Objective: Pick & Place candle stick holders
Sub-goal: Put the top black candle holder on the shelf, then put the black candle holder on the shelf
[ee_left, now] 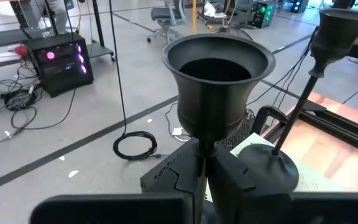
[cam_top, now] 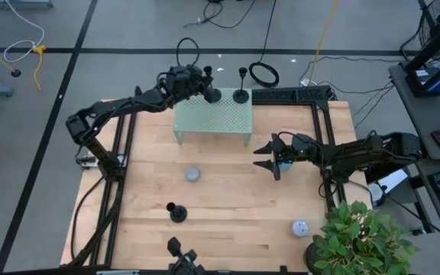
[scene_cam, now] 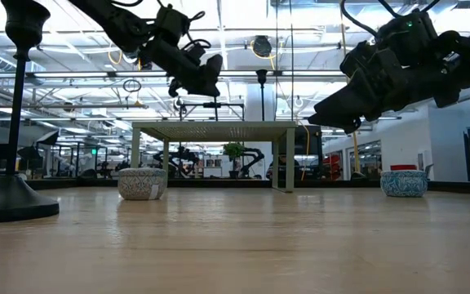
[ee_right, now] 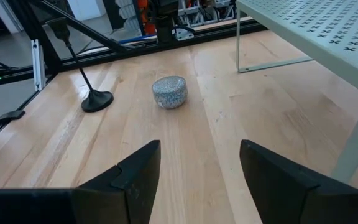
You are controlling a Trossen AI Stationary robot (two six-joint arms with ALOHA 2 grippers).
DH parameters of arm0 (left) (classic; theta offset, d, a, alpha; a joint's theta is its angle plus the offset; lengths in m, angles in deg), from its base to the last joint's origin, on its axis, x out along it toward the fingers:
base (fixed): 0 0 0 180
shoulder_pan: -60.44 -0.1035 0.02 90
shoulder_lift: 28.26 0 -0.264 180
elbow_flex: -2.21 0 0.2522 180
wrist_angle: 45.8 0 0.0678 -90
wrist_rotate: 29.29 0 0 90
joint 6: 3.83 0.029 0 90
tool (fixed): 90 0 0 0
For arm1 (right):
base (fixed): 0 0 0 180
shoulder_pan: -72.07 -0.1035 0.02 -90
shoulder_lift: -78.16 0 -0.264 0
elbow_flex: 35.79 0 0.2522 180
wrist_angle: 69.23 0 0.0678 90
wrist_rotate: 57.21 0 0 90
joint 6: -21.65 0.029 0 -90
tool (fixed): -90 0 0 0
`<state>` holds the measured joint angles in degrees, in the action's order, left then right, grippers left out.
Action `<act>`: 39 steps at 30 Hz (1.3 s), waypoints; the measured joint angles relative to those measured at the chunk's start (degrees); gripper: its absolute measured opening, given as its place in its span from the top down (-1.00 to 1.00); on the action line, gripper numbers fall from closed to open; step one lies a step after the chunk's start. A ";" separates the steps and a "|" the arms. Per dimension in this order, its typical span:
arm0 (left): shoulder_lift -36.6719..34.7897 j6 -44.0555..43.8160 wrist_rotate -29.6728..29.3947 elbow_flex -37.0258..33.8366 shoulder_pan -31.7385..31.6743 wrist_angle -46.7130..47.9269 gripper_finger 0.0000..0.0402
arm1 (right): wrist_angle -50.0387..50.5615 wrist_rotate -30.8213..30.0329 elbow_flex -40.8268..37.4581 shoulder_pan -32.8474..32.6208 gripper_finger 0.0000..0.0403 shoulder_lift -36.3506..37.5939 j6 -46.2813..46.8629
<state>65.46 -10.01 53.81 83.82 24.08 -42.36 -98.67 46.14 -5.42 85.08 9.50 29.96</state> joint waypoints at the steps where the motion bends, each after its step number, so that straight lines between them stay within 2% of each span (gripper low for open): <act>1: 0.00 0.14 0.01 0.00 0.00 0.00 0.83 | 0.00 0.00 0.00 0.00 -0.05 0.00 0.00; 8: 0.09 3.25 2.65 0.00 0.11 0.34 0.61 | -0.02 0.02 0.00 0.00 -0.05 0.00 0.00; 15: 0.09 3.78 1.47 0.00 0.11 0.42 0.48 | -0.02 0.02 0.02 0.00 -0.05 0.00 0.00; 22: -0.04 4.22 1.44 0.00 0.33 3.97 0.17 | 0.37 0.17 0.02 0.00 -0.05 0.00 0.00; 30: -6.20 9.04 1.31 -0.04 2.96 20.05 -0.01 | 2.29 0.20 0.02 0.00 -0.05 -0.02 -0.01; 35: -13.45 11.52 1.07 -0.04 5.39 32.98 0.01 | 2.47 0.21 0.02 0.00 -0.05 -0.02 0.00; 39: -18.71 18.54 0.98 -0.04 8.14 47.17 0.08 | 2.38 0.22 0.02 0.00 -0.05 -0.02 0.00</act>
<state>46.75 8.53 54.80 83.78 32.22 4.80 -96.29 46.36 -5.40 85.08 9.48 29.96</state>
